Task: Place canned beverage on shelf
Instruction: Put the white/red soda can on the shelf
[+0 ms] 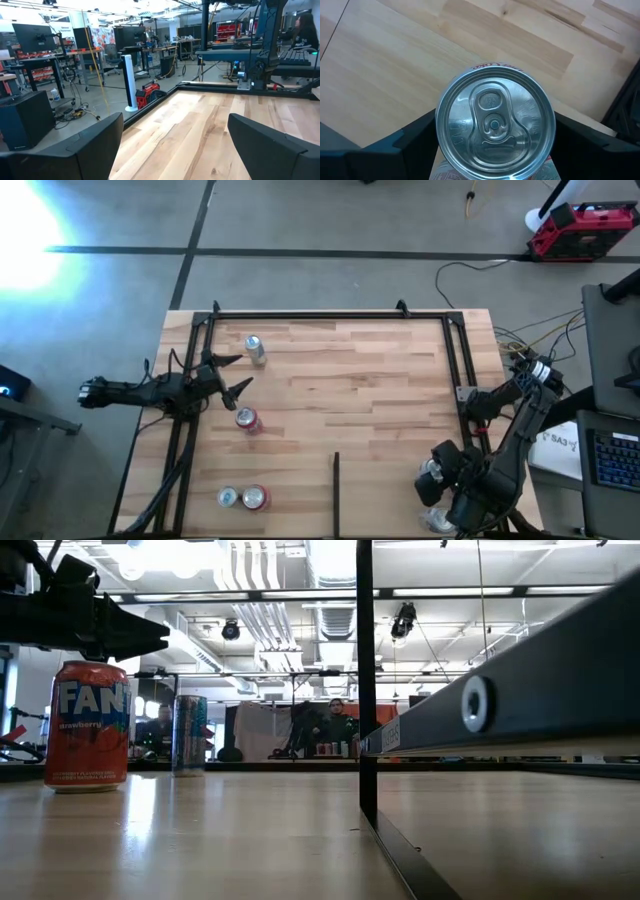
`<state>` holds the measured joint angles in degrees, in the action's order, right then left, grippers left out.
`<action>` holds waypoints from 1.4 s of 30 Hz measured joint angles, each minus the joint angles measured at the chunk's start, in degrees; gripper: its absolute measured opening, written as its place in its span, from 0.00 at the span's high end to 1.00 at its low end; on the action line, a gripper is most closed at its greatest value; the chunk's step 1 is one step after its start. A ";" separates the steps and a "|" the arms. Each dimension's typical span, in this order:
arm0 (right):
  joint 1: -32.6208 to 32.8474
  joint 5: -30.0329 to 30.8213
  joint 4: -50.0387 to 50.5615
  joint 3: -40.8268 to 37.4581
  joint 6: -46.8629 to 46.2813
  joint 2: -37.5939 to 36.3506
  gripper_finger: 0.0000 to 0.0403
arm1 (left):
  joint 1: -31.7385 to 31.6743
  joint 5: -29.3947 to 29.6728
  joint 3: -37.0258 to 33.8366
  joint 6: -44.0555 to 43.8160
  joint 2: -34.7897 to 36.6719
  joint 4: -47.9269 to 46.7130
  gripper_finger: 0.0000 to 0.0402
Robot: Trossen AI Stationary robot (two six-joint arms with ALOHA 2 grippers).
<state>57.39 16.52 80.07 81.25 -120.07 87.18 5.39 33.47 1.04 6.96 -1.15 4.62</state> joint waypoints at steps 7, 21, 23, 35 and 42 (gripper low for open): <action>-0.02 0.02 -0.64 0.01 0.74 0.16 0.25 | 0.00 0.00 0.00 0.00 0.00 0.00 0.15; -0.02 0.60 -2.78 0.00 5.42 2.84 0.24 | 0.01 0.00 0.00 0.00 0.00 0.00 0.15; -0.02 0.88 -3.07 0.00 5.86 2.84 0.24 | 0.02 0.00 0.02 0.00 0.00 0.00 0.15; -0.02 1.96 -3.62 0.00 9.79 2.80 0.20 | 0.00 0.00 0.00 0.00 0.00 0.00 0.15; -0.02 1.89 -2.96 0.00 9.68 2.62 0.02 | 0.02 0.00 0.00 0.00 0.00 0.00 0.15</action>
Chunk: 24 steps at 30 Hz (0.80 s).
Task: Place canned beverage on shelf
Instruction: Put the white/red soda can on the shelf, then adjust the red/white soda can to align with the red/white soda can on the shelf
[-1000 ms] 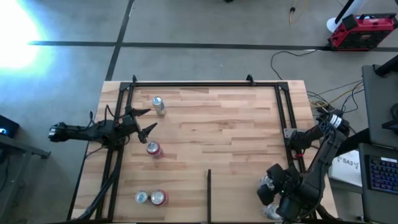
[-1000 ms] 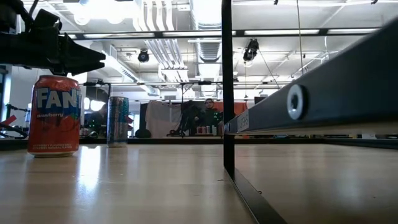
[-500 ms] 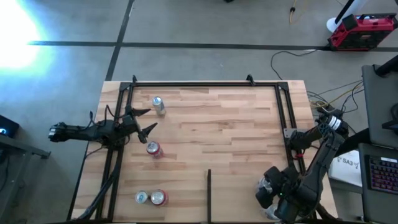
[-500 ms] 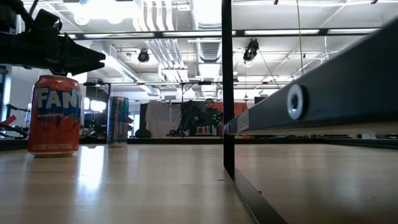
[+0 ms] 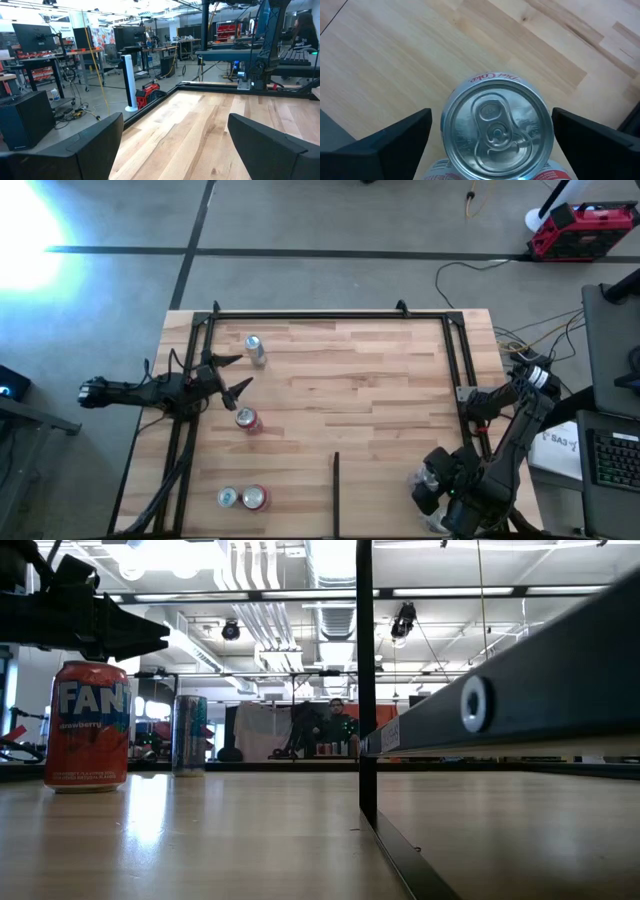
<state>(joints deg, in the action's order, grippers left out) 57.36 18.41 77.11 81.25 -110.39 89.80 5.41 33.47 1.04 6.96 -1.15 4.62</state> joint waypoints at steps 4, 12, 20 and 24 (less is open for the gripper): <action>-0.02 -0.37 -0.13 0.17 0.05 -0.33 0.02 | -0.01 0.00 0.00 0.00 0.00 0.00 0.15; -1.70 -5.41 0.73 1.73 4.00 -2.75 0.02 | 0.00 0.00 0.00 0.00 0.00 0.02 0.15; -7.65 -19.34 -0.88 1.73 9.50 -5.16 0.02 | -0.02 0.00 0.02 0.00 0.00 0.00 0.15; -10.83 -24.10 -1.42 1.73 13.41 -5.36 0.02 | -0.02 0.00 0.00 0.00 0.00 0.00 0.15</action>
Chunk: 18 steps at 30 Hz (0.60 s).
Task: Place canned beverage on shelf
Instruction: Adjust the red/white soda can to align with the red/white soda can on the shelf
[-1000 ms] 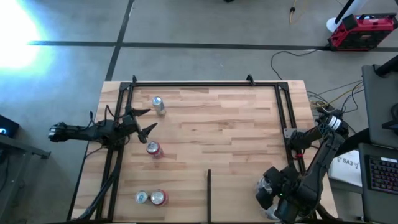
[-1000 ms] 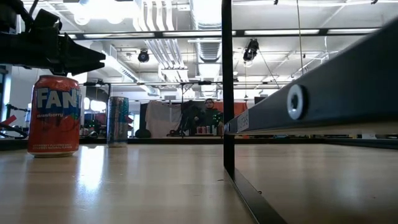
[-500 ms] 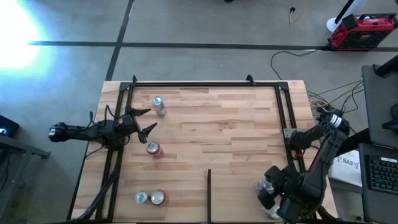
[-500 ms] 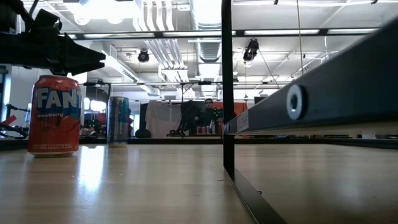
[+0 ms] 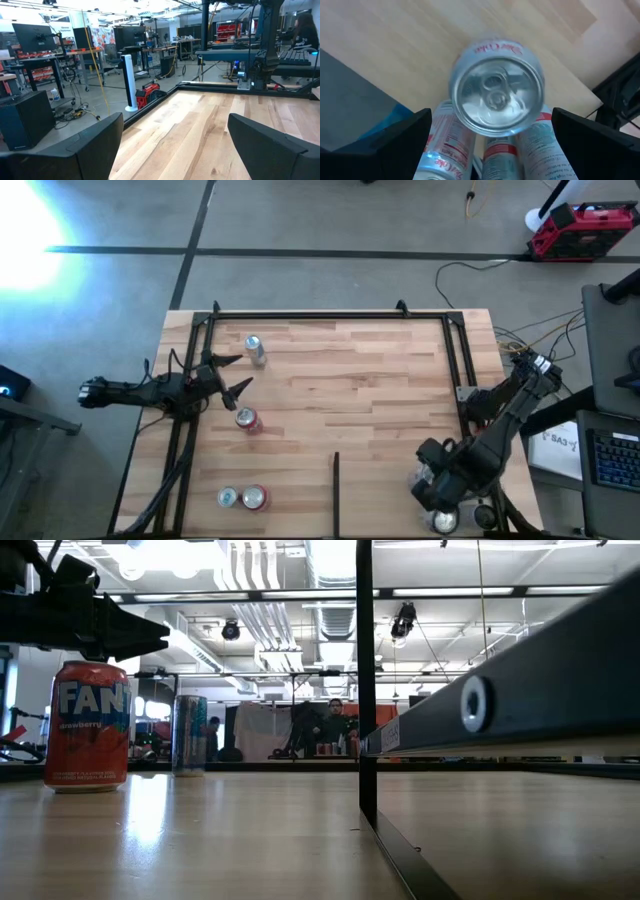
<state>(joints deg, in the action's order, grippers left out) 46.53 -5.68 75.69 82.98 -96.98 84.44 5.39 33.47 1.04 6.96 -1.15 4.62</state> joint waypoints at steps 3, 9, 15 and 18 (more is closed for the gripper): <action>-2.06 -0.95 -0.49 0.00 4.05 0.47 0.02 | 0.00 0.00 0.01 0.00 0.00 0.01 0.15; -4.03 -2.31 -1.06 -0.07 9.64 1.80 0.02 | 0.02 0.00 0.00 0.00 0.00 0.00 0.15; -3.92 -2.18 -1.13 -0.62 11.65 2.74 0.02 | 0.00 0.00 0.00 0.00 0.00 0.00 0.15; -3.94 -1.88 -1.57 -1.34 12.13 2.96 0.02 | 0.01 0.00 0.00 0.00 0.00 0.02 0.15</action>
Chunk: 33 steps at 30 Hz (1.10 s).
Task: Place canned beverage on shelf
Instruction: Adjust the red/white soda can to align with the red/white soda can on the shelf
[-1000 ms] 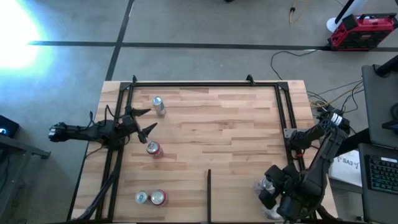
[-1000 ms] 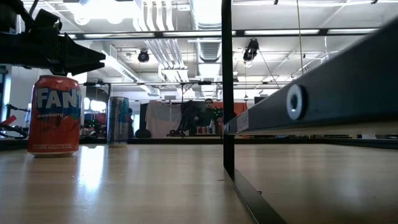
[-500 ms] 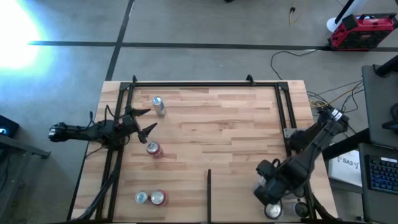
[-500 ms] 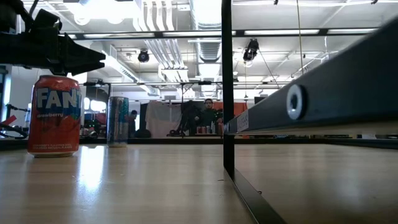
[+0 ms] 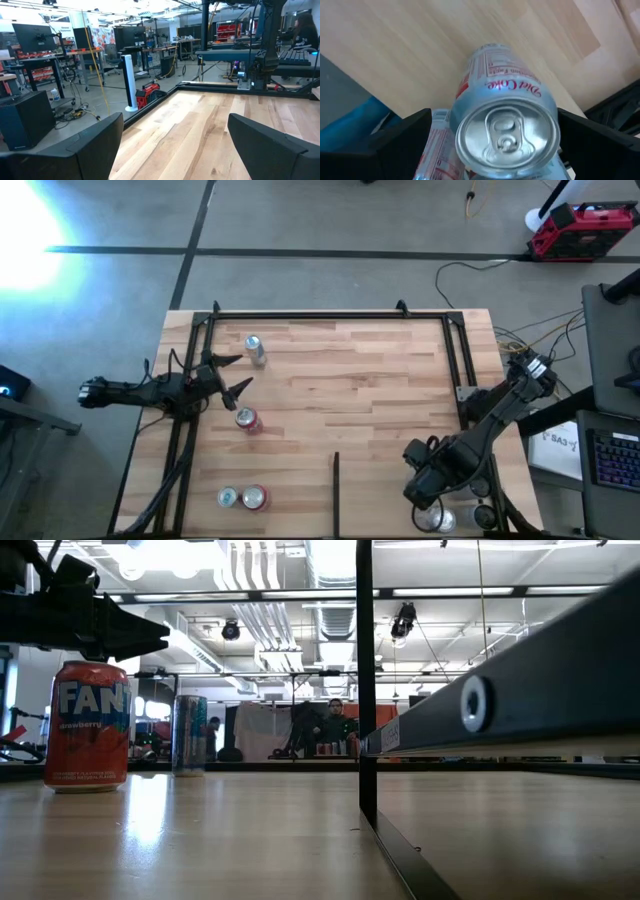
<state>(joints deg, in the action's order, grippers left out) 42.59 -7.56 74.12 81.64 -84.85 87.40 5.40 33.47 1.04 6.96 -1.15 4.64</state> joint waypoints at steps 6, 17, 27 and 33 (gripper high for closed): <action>0.00 1.72 -1.10 -1.02 -2.83 0.04 0.10 | 0.01 0.00 0.02 0.00 0.00 -0.02 0.15; 0.00 1.75 -2.87 -1.64 -10.55 -0.03 0.29 | 0.00 0.00 0.00 0.00 0.00 -0.02 0.15; 0.00 1.07 0.60 -1.70 -22.13 -0.49 0.29 | -0.02 0.00 0.02 0.00 0.00 -0.02 0.15; 0.02 -0.29 1.36 -1.79 -29.03 -0.92 0.29 | -0.01 0.00 0.00 -0.01 0.00 -0.01 0.15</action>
<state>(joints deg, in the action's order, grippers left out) 42.61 -7.85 75.48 79.85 -113.88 86.48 5.40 33.47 1.04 6.95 -1.15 4.62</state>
